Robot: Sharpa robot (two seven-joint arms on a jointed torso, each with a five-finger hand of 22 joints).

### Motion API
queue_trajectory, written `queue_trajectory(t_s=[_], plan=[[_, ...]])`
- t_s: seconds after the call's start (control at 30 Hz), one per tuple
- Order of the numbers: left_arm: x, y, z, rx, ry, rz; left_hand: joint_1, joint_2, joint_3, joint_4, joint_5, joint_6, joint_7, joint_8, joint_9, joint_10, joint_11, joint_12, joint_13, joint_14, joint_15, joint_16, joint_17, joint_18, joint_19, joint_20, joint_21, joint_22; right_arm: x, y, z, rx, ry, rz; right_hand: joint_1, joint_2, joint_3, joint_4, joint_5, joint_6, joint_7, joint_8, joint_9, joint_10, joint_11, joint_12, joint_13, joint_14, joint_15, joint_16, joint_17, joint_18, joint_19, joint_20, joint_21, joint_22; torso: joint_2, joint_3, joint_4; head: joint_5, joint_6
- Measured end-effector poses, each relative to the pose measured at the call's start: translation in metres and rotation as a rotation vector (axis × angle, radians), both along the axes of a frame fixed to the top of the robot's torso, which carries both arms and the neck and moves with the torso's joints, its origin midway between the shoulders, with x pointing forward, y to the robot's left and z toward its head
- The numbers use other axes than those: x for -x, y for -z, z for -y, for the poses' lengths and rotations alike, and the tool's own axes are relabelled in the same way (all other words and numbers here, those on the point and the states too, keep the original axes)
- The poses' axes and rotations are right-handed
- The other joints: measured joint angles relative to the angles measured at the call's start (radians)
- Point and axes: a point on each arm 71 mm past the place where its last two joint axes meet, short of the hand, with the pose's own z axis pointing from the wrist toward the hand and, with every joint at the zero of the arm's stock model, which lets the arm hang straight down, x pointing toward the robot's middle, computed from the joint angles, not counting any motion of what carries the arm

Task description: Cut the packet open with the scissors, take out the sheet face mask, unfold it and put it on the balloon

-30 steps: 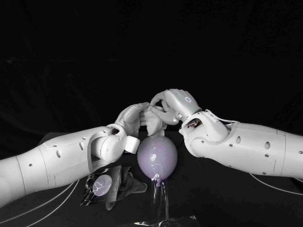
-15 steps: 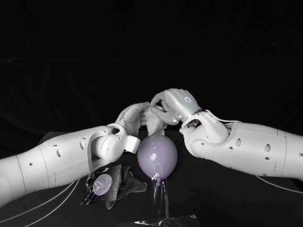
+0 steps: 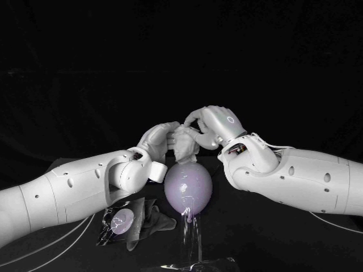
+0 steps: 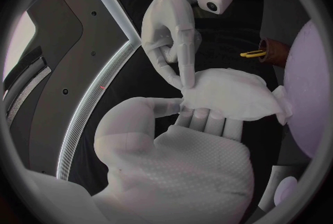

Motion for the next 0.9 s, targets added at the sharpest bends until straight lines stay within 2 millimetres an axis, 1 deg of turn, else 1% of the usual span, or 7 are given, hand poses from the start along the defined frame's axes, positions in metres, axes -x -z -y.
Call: queue_trajectory(t_s=[0.37, 0.6, 0.67, 0.83, 0.9], plan=[[-0.002, 0.001, -0.003, -0.003, -0.012, 0.000, 0.000, 0.000, 0.000, 0.000, 0.000, 0.000, 0.000, 0.000, 0.000, 0.000, 0.000, 0.000, 0.000, 0.000, 0.000, 0.000, 0.000, 0.000, 0.000, 0.000, 0.000, 0.000, 0.003, -0.001, 0.005, -0.049, -0.005, -0.009, -0.003, 0.002, 0.000, 0.000, 0.000, -0.001, 0.000, 0.004, 0.001, 0.000, 0.000, 0.000, 0.001, 0.000, 0.000, -0.001, 0.000, 0.000, 0.000, 0.000, 0.000, 0.000, 0.000, 0.0001, 0.0000, 0.000, 0.001], [-0.003, 0.001, -0.004, -0.004, -0.018, -0.002, 0.000, 0.000, 0.003, -0.003, 0.000, 0.000, 0.000, 0.000, 0.001, 0.000, 0.000, 0.000, 0.000, 0.000, 0.000, 0.000, 0.000, 0.000, 0.000, 0.000, 0.000, 0.000, 0.005, -0.002, 0.009, -0.067, -0.014, -0.009, -0.003, 0.002, 0.000, 0.000, 0.000, -0.001, 0.000, 0.003, 0.005, 0.000, 0.000, 0.000, 0.001, 0.000, 0.000, -0.003, -0.001, 0.000, 0.000, 0.000, 0.004, 0.000, 0.000, -0.0007, 0.0002, 0.000, 0.002], [-0.003, 0.001, -0.005, -0.003, -0.022, -0.004, 0.000, 0.000, 0.003, -0.003, 0.000, 0.000, 0.000, 0.000, 0.001, 0.000, 0.000, 0.000, 0.000, 0.000, 0.000, 0.000, 0.000, 0.000, 0.000, 0.000, 0.000, 0.000, 0.006, -0.003, 0.011, -0.071, -0.016, -0.009, -0.003, 0.002, 0.000, 0.000, 0.000, 0.000, -0.001, 0.002, 0.005, 0.000, 0.000, 0.000, 0.001, -0.004, -0.003, -0.003, -0.001, 0.000, 0.000, 0.000, 0.004, 0.000, 0.000, -0.0006, 0.0005, 0.000, 0.003], [-0.006, 0.002, -0.008, -0.003, -0.038, -0.009, 0.000, 0.000, 0.000, -0.006, 0.000, 0.000, 0.000, 0.000, 0.001, 0.000, 0.000, 0.000, 0.000, 0.000, 0.000, 0.000, 0.000, 0.000, 0.009, 0.003, 0.000, 0.000, 0.009, -0.004, 0.019, -0.086, -0.020, -0.003, -0.003, 0.002, 0.000, 0.000, -0.002, 0.000, -0.003, 0.006, 0.005, 0.000, 0.000, 0.000, 0.001, -0.004, -0.003, 0.000, -0.001, 0.000, 0.000, 0.000, 0.004, -0.001, 0.000, -0.0007, 0.0004, 0.000, 0.004], [-0.008, 0.002, -0.010, -0.003, -0.046, -0.010, 0.000, 0.000, 0.000, -0.006, 0.000, 0.000, 0.000, 0.000, 0.001, 0.000, 0.000, 0.000, 0.000, 0.000, 0.000, 0.000, 0.000, 0.000, 0.013, 0.002, 0.000, 0.000, 0.009, -0.005, 0.025, -0.095, -0.020, 0.002, -0.003, 0.002, 0.000, 0.000, -0.002, 0.000, -0.004, 0.006, 0.005, -0.003, -0.003, 0.000, 0.001, -0.004, -0.003, 0.000, -0.001, 0.000, -0.001, 0.000, 0.004, -0.001, 0.000, -0.0007, -0.0002, 0.000, 0.005]])
